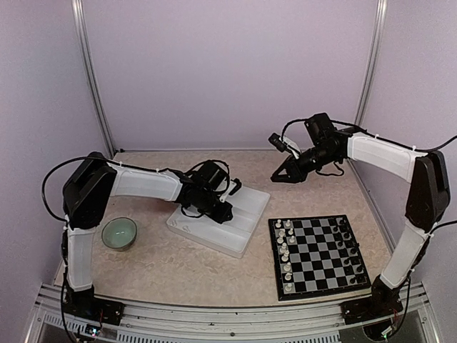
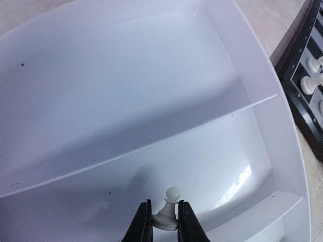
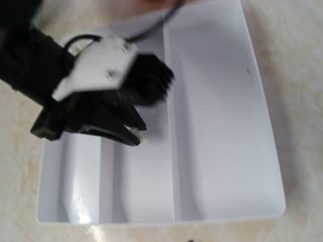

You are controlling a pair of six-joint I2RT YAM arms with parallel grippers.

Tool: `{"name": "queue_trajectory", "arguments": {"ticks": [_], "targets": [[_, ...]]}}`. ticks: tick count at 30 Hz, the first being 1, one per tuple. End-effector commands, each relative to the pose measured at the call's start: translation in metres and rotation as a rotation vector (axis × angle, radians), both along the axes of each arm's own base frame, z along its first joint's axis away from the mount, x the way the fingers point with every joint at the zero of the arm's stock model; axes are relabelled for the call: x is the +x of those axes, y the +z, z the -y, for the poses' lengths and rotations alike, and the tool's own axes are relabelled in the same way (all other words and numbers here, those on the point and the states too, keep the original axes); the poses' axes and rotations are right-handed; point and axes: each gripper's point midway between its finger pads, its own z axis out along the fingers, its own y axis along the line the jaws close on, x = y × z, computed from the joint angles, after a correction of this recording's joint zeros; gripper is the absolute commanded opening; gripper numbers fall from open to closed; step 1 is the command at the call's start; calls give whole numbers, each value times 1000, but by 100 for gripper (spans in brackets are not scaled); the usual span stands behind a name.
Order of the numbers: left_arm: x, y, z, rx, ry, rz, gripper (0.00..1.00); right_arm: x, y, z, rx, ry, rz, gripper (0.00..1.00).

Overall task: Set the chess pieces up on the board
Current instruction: Pick up the pawn from the storage box, then pass from the left arm to the right

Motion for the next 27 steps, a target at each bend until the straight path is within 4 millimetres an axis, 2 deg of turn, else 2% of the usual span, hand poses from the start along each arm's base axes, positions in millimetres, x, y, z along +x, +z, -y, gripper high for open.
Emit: {"name": "queue_trajectory", "arguments": {"ticks": [1, 4, 8, 13, 27], "targets": [[7, 101, 28, -315, -66, 193, 9, 6, 16, -11, 86, 6, -77, 23], [2, 132, 33, -390, -94, 280, 10, -1, 18, -22, 146, 45, -180, 29], [-4, 150, 40, -429, -117, 326, 10, -10, 14, -33, 199, 90, -301, 32], [-9, 160, 48, -449, -136, 356, 10, -19, 6, -45, 218, 118, -387, 33], [-19, 165, 53, -444, -158, 367, 10, -36, 8, -68, 297, 190, -493, 26]]}}
